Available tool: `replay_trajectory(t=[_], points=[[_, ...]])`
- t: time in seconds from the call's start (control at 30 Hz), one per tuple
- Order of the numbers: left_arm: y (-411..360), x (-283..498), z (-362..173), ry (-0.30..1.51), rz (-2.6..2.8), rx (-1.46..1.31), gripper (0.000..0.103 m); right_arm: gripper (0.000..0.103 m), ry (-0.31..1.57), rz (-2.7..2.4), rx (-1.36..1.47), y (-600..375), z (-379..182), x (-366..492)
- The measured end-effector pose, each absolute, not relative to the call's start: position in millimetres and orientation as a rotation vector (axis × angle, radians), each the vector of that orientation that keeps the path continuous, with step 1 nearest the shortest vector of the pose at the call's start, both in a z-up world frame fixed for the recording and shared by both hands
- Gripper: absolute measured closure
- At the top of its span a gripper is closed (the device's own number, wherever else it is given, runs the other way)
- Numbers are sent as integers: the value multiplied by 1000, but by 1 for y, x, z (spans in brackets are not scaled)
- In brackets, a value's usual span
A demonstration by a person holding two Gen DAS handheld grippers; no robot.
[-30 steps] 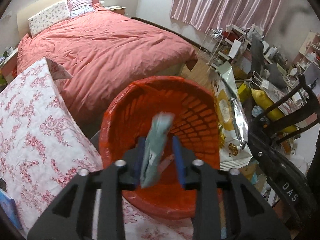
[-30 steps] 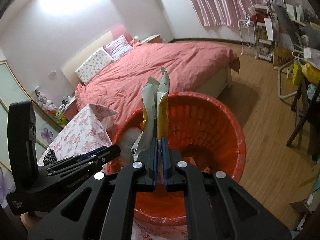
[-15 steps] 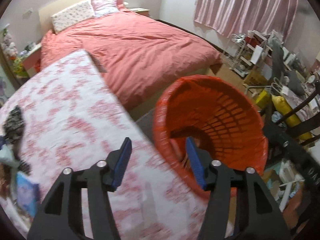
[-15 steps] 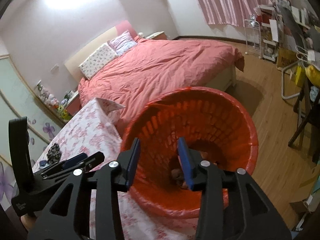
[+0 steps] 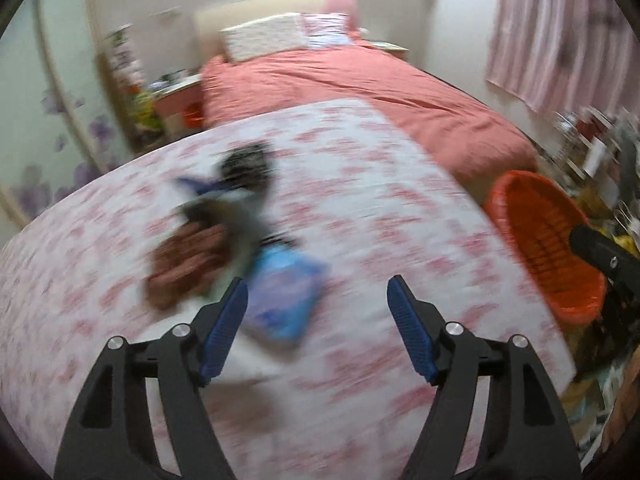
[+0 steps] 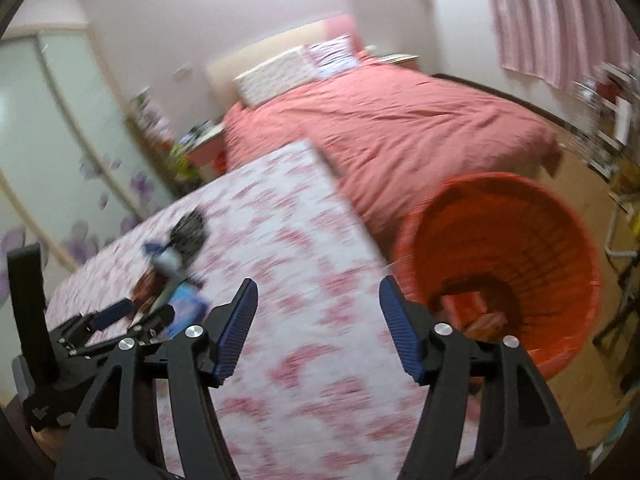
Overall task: Collect trash
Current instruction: 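Grasp the blue tissue pack with the right tool while the left tool grasps the white tissue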
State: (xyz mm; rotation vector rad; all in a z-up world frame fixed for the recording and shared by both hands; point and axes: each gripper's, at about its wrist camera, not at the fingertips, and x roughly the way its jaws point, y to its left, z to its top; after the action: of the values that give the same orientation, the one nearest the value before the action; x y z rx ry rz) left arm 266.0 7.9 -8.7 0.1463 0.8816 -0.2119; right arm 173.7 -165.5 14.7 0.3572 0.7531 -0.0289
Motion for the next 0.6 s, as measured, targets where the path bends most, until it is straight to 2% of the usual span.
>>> replay_trajectory(t=[0.33,0.53,0.6], points=[[148,230,-37,880,14,-9,26,34,847,136,268,-60,-28,203],[183,217,-47,867,55,-84,26,34,883,125,320,-25,-48,230],[191,211,-44,839,75,-96,26,29,887,102,341,-21,-50,241]])
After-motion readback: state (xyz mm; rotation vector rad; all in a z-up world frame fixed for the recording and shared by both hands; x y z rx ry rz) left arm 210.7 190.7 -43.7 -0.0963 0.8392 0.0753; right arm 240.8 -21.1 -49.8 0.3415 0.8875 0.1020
